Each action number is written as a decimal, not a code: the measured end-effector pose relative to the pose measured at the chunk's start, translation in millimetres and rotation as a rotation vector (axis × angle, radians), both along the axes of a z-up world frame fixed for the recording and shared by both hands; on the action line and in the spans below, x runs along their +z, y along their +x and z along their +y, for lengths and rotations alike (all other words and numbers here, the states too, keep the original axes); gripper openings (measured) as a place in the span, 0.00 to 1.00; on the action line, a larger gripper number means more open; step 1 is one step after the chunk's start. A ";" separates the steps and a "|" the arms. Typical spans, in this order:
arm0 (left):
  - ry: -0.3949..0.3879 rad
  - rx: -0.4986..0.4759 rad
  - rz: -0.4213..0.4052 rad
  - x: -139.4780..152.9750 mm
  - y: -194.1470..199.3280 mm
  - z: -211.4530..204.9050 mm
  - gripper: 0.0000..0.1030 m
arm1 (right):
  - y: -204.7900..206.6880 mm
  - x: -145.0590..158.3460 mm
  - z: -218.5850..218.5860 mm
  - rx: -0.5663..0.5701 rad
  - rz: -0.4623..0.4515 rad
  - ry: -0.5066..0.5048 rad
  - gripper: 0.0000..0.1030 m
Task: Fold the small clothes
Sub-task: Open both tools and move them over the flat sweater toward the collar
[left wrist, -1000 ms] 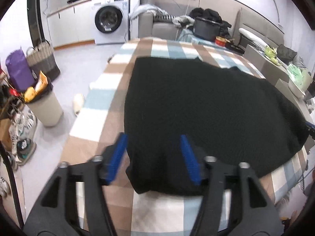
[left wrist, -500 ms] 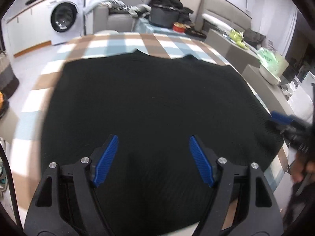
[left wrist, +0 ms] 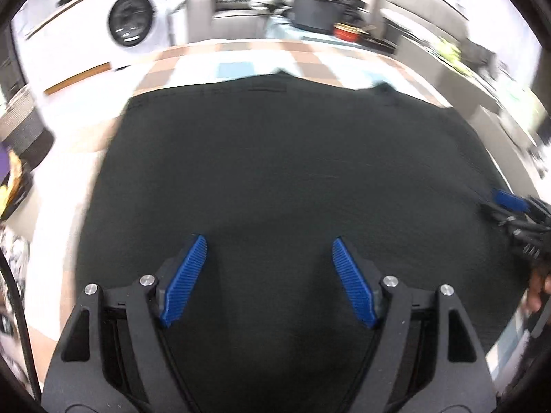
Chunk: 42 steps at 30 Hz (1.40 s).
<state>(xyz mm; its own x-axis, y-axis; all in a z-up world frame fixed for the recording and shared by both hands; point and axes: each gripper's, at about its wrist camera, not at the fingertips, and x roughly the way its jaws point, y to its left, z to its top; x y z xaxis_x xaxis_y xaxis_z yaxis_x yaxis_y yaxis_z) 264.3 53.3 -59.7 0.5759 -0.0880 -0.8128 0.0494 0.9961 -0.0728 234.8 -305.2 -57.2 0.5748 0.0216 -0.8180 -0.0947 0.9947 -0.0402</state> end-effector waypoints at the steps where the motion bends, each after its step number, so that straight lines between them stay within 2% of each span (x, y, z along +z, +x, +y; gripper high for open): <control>1: 0.006 0.036 0.006 -1.5 1.9 11.6 0.72 | -1.1 1.7 -13.9 -0.015 -0.008 0.014 0.62; 3: -0.020 0.024 0.007 -1.4 3.8 22.3 0.72 | -0.8 2.7 -27.9 -0.082 -0.007 -0.066 0.62; 4: -0.021 0.012 0.016 -0.3 3.4 23.2 0.72 | -0.7 3.8 -33.0 -0.100 -0.005 -0.065 0.62; 6: 0.003 0.004 0.027 3.9 2.2 22.6 0.72 | -1.4 10.1 -35.7 -0.099 0.007 -0.001 0.59; 10: -0.043 -0.017 -0.005 22.1 13.7 8.6 0.72 | 4.8 28.5 -3.3 -0.012 -0.026 0.051 0.59; 13: -0.069 -0.070 -0.005 21.2 43.7 -19.3 0.72 | 22.7 28.9 34.8 0.057 -0.017 0.103 0.59; 16: -0.040 -0.115 0.049 3.5 65.3 -42.7 0.72 | 40.2 12.8 66.6 0.116 0.028 0.105 0.59; 18: 0.028 -0.135 0.010 0.1 66.5 -47.8 0.74 | 47.0 6.3 72.3 0.122 0.026 0.074 0.60; 20: 0.020 -0.140 0.004 1.0 64.1 -41.6 0.74 | 49.0 8.0 63.9 0.106 0.022 0.038 0.60; 23: 0.030 -0.057 0.004 0.0 64.2 -11.4 0.74 | 59.7 4.4 20.3 -0.003 0.014 0.017 0.61; 26: 0.003 0.022 0.011 1.1 65.2 21.8 0.74 | 59.8 6.9 -18.2 -0.117 0.012 0.010 0.61; 29: -0.031 0.041 0.020 2.1 68.1 39.8 0.74 | 60.2 11.5 -25.0 -0.155 0.015 -0.064 0.61; 31: -0.014 0.041 0.002 7.3 67.3 37.0 0.74 | 54.6 15.4 -22.2 -0.133 0.012 -0.019 0.61; 33: -0.036 0.005 -0.008 11.9 71.7 22.5 0.74 | 54.7 21.3 -8.8 -0.089 0.003 0.038 0.61; 35: -0.064 -0.041 -0.001 12.2 79.7 4.2 0.74 | 60.1 22.1 8.8 -0.035 0.006 0.066 0.61; 39: -0.066 -0.118 0.014 3.6 99.7 -34.1 0.74 | 82.3 14.1 50.9 0.040 0.028 0.078 0.61; 42: 0.027 -0.139 -0.001 -3.7 106.6 -52.1 0.74 | 92.9 5.3 65.8 0.077 0.036 0.041 0.61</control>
<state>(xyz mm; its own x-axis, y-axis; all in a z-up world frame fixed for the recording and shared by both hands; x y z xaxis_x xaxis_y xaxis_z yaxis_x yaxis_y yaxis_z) 370.9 1.2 -63.3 0.5601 -0.1452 -0.8156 0.1871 0.9813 -0.0462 327.7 -239.3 -51.8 0.5407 0.0987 -0.8354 -0.1714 0.9852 0.0054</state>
